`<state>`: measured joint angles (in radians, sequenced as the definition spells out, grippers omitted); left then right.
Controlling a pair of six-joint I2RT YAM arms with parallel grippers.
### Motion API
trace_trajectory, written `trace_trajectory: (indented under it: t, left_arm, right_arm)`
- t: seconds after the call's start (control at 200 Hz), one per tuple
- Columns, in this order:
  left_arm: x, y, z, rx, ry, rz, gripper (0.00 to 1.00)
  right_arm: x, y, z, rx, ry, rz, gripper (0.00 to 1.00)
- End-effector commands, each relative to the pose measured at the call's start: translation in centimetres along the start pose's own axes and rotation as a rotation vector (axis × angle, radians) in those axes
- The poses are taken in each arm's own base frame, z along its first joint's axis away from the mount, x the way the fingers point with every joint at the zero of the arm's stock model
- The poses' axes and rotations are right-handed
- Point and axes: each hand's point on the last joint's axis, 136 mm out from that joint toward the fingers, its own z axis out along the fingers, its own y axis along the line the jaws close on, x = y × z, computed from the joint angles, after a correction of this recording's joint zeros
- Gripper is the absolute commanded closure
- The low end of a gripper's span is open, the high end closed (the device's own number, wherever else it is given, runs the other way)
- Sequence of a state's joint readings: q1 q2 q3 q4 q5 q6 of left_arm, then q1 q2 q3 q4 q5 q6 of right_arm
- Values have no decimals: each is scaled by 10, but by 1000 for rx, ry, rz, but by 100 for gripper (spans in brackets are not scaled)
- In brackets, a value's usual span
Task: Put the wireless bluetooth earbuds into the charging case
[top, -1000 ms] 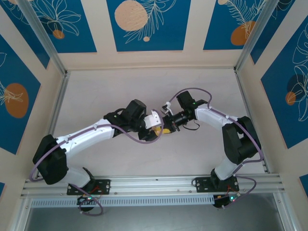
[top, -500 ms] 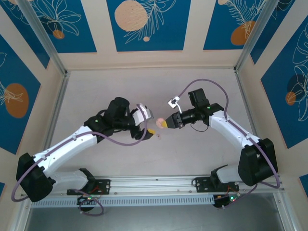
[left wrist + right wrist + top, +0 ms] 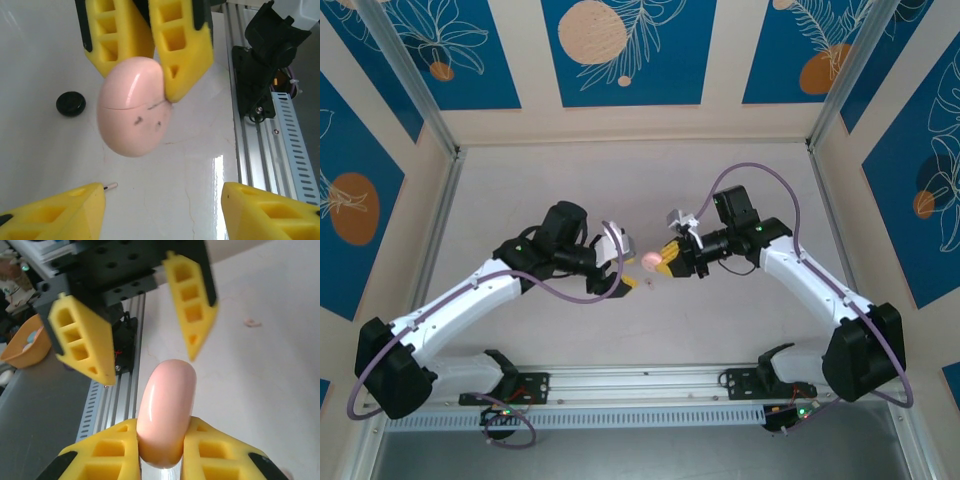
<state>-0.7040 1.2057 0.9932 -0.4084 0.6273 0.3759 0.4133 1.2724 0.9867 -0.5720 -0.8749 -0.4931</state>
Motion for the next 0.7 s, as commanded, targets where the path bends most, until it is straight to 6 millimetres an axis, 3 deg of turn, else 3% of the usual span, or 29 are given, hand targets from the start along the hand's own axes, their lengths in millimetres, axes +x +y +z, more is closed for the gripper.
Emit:
trace_trajectory:
  t: [0.0, 0.075, 0.175, 0.37, 0.525, 0.69]
  left_arm:
    - [-12, 3, -1, -7, -65, 43, 37]
    - [-15, 19, -3, -108, -80, 53, 36]
    - [-15, 35, -7, -251, -104, 133, 34]
    - [-16, 43, -8, -374, -115, 279, 26]
    - [-13, 46, 1, -406, -70, 317, 22]
    - [-18, 46, 10, -401, -93, 306, 22]
  right_arm:
    - [-14, 14, -2, -49, -35, -106, 87]
    - [-21, 2, -1, -12, -47, -5, 87]
    - [-26, -18, 1, 42, -55, 255, 88]
    - [-27, -33, 4, 62, -64, 653, 87]
    - [-24, -35, 9, 43, -84, 801, 87]
    - [-21, -31, 17, 42, -68, 825, 86]
